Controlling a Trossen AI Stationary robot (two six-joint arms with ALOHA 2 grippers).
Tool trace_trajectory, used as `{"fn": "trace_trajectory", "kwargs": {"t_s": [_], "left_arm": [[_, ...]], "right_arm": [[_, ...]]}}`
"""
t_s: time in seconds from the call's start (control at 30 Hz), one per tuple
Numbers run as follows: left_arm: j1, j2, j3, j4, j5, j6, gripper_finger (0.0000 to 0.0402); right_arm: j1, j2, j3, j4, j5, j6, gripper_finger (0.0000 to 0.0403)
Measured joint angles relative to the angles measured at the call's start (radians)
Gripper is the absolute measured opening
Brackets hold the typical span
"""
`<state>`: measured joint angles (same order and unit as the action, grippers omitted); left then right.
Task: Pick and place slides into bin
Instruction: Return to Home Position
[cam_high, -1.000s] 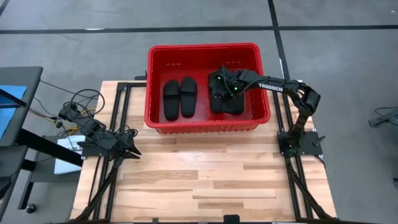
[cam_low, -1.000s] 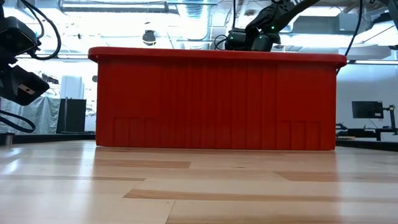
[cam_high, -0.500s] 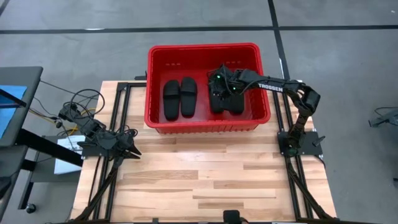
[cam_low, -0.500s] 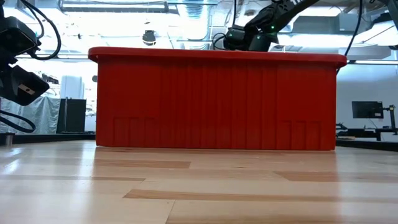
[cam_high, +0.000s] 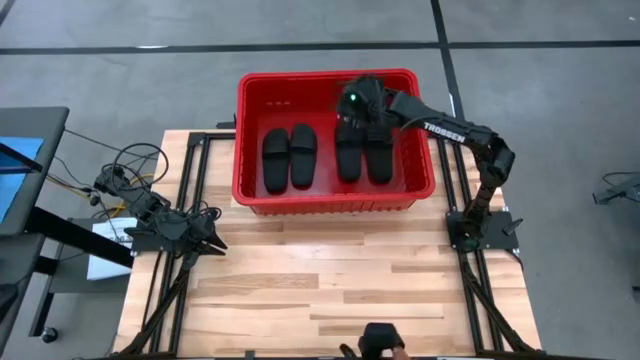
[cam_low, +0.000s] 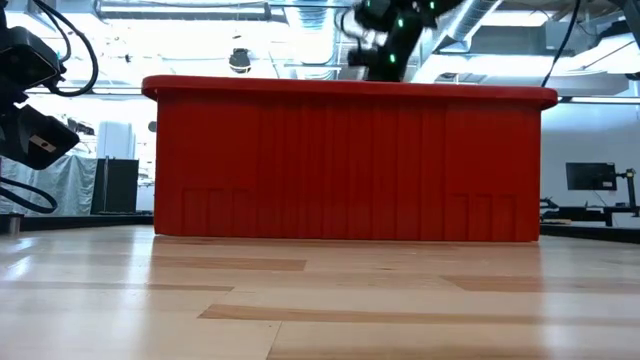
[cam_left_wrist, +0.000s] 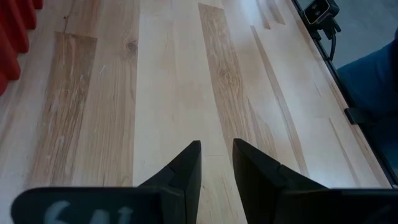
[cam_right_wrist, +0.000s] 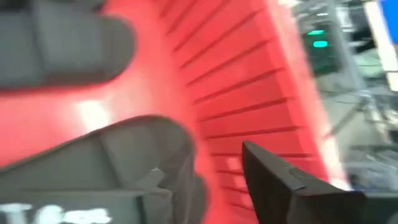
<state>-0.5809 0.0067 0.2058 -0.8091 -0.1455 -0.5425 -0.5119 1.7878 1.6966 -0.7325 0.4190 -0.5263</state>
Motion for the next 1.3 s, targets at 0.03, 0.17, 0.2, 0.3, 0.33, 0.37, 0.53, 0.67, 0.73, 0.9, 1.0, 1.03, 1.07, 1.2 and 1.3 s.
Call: {"fn": "trace_trajectory", "kwargs": {"t_s": [0.03, 0.17, 0.2, 0.3, 0.33, 0.37, 0.53, 0.67, 0.73, 0.9, 1.0, 1.03, 1.07, 1.2, 1.3], "left_arm": [[0.0, 0.0, 0.0, 0.0, 0.0, 0.0, 0.0081], [0.0, 0.0, 0.0, 0.0, 0.0, 0.0, 0.0081], [0.0, 0.0, 0.0, 0.0, 0.0, 0.0, 0.0081], [0.0, 0.0, 0.0, 0.0, 0.0, 0.0, 0.0081], [0.0, 0.0, 0.0, 0.0, 0.0, 0.0, 0.0081], [0.0, 0.0, 0.0, 0.0, 0.0, 0.0, 0.0081], [0.0, 0.0, 0.0, 0.0, 0.0, 0.0, 0.0081], [0.0, 0.0, 0.0, 0.0, 0.0, 0.0, 0.0081], [0.0, 0.0, 0.0, 0.0, 0.0, 0.0, 0.0081], [0.0, 0.0, 0.0, 0.0, 0.0, 0.0, 0.0081], [0.0, 0.0, 0.0, 0.0, 0.0, 0.0, 0.0081], [0.0, 0.0, 0.0, 0.0, 0.0, 0.0, 0.0081], [0.0, 0.0, 0.0, 0.0, 0.0, 0.0, 0.0081], [0.0, 0.0, 0.0, 0.0, 0.0, 0.0, 0.0081], [0.0, 0.0, 0.0, 0.0, 0.0, 0.0, 0.0081]], "right_arm": [[0.004, 0.0, 0.035, -0.015, 0.027, 0.008, 0.0117], [0.013, 0.0, 0.203, -0.112, 0.07, 0.055, 0.0046], [0.016, -0.001, 0.249, -0.14, 0.069, 0.072, 0.0025], [0.025, -0.002, 0.383, -0.217, 0.058, 0.135, 0.001], [0.03, -0.002, 0.427, -0.247, 0.057, 0.155, 0.001], [0.036, -0.002, 0.469, -0.282, 0.056, 0.174, 0.0006], [0.088, -0.005, 0.648, -0.465, 0.047, 0.254, 0.0002], [0.148, -0.087, 0.629, -0.502, -0.084, 0.311, 0.0001], [0.183, -0.135, 0.621, -0.512, -0.167, 0.348, 0.0], [0.32, -0.264, 0.557, -0.482, -0.21, 0.418, 0.0], [0.417, -0.36, 0.455, -0.416, -0.192, 0.466, 0.0], [0.453, -0.395, 0.404, -0.376, -0.171, 0.478, 0.0], [0.491, -0.43, 0.342, -0.329, -0.146, 0.487, 0.0], [0.62, -0.582, 0.027, -0.1, -0.046, 0.511, 0.0], [0.685, -0.7, -0.22, 0.095, -0.025, 0.53, 0.0]]}}
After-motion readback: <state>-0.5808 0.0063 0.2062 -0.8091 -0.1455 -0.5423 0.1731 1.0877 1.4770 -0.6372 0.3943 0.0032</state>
